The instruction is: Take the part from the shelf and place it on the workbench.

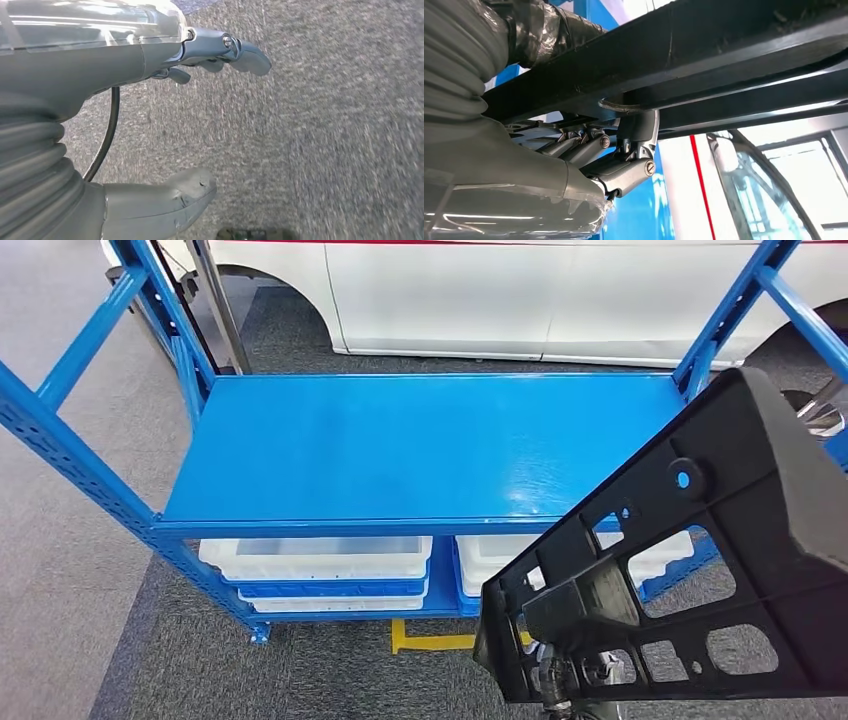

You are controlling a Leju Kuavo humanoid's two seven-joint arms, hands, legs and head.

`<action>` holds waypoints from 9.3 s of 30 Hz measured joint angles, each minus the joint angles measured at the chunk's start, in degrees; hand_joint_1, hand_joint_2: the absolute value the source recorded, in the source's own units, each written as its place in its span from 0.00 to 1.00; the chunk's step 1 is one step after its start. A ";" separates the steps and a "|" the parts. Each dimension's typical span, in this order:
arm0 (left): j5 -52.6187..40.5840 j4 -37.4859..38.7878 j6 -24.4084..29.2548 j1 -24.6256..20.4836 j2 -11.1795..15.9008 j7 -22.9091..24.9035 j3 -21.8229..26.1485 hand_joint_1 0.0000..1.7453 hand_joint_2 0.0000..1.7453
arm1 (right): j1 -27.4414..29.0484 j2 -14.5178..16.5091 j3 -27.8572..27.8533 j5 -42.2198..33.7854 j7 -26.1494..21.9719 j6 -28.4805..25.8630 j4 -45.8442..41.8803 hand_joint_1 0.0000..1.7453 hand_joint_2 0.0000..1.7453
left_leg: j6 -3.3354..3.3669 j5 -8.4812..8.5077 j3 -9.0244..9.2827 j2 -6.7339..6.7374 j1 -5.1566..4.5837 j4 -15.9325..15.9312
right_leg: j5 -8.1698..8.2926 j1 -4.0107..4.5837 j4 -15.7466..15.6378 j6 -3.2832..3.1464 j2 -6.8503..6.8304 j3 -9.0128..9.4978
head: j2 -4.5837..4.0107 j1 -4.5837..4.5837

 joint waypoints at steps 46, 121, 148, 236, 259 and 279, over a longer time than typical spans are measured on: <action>3.31 -0.06 0.04 -4.66 5.39 -7.38 5.80 0.00 1.00 | -2.73 -0.45 -2.62 8.58 0.09 -3.18 3.05 1.00 1.00 | 0.52 1.39 0.04 -6.06 1.63 -1.24 | 0.17 -1.09 3.34 3.18 6.77 -3.71 | 0.00 0.19; 0.77 -0.06 2.13 -2.77 6.20 -2.85 5.54 0.00 1.00 | -4.37 -1.49 1.57 6.16 -0.02 -6.04 -7.02 1.00 1.00 | -1.31 0.30 2.15 0.40 1.22 -2.50 | 0.67 -1.00 1.63 1.83 0.39 -2.91 | 0.00 0.31; -2.44 -0.06 2.03 -4.24 5.74 -3.80 5.12 0.00 1.00 | -5.39 -1.95 3.02 5.58 0.01 -6.94 -7.15 1.00 1.00 | 0.93 1.92 0.99 -1.24 0.92 -3.05 | -0.78 -1.56 7.30 3.33 0.62 -5.21 | 0.00 0.30; -1.78 -0.06 0.08 -1.77 2.96 -2.04 5.31 0.00 1.00 | -0.88 2.42 -2.60 4.74 0.01 3.60 -3.11 1.00 1.00 | 1.58 1.81 0.60 -2.72 1.19 -3.07 | -6.37 -1.18 14.40 3.90 2.30 -8.89 | 0.00 0.55; -1.95 -0.06 -2.69 -1.64 3.05 -3.34 5.70 0.00 1.00 | -1.35 2.23 -2.60 4.90 0.02 0.03 -0.75 1.00 1.00 | -0.50 1.00 -0.18 -8.27 1.36 -1.41 | 0.40 -1.24 1.03 2.37 7.74 -1.98 | 0.00 0.49; -2.51 -0.05 -3.40 -1.95 2.94 -4.07 5.71 0.00 1.00 | -0.92 1.10 -1.70 4.06 -0.01 -1.23 -0.32 1.00 1.00 | -0.77 -2.35 0.90 -0.21 0.96 0.63 | 0.59 -1.05 -0.25 1.62 0.29 -1.10 | 0.00 0.67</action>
